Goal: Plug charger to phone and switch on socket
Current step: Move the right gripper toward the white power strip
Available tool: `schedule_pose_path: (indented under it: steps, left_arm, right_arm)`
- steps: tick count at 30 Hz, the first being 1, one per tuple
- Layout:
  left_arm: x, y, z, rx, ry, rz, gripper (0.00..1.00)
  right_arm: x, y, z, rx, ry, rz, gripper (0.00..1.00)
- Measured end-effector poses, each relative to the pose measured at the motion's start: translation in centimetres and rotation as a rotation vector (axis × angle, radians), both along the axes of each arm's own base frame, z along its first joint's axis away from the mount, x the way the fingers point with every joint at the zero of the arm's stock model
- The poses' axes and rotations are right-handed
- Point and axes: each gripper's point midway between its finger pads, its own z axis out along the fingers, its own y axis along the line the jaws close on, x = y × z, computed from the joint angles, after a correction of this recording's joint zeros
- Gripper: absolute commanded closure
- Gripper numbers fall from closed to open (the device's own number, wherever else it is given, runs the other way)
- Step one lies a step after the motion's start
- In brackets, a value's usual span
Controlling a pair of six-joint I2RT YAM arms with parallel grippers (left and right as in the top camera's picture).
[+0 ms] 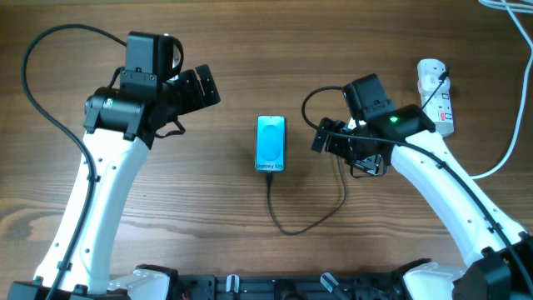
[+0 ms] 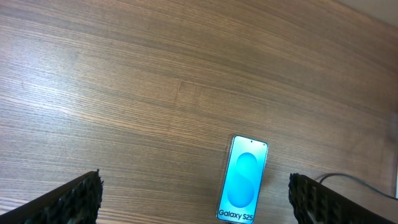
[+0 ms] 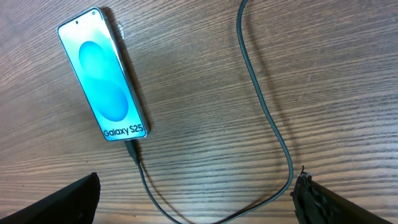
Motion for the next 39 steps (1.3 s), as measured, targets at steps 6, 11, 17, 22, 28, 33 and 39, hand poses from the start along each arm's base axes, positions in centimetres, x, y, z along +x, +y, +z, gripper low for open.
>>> schedule_pose_path:
  steps: [6,11,17,22,28,33,39]
  left_arm:
    - [0.0,0.0,0.0,0.000,0.000,0.000,0.00]
    - [0.0,0.0,0.0,0.000,0.000,0.000,0.00]
    - [0.0,0.0,0.0,0.000,0.000,0.000,0.00]
    - [0.0,0.0,0.0,0.000,0.000,0.000,0.00]
    - [0.0,0.0,0.0,0.000,0.000,0.000,0.00]
    - [0.0,0.0,0.0,0.000,0.000,0.000,0.00]
    - [0.0,0.0,0.0,0.000,0.000,0.000,0.00]
  right_arm:
    - [-0.3,-0.2,-0.1,-0.006,0.014,0.000,0.00]
    - [-0.3,-2.0,0.1,-0.031,0.040,-0.054,0.00]
    - [2.2,-7.5,1.3,-0.058,0.002,-0.215,0.00]
    - [3.2,-14.2,1.4,-0.095,-0.010,-0.411,0.00]
    - [3.7,-16.3,1.5,-0.103,-0.032,-0.475,0.00]
    - [4.0,-16.4,1.3,-0.101,-0.046,-0.476,0.00]
    - [4.9,-16.5,1.4,-0.096,-0.085,-0.478,0.00]
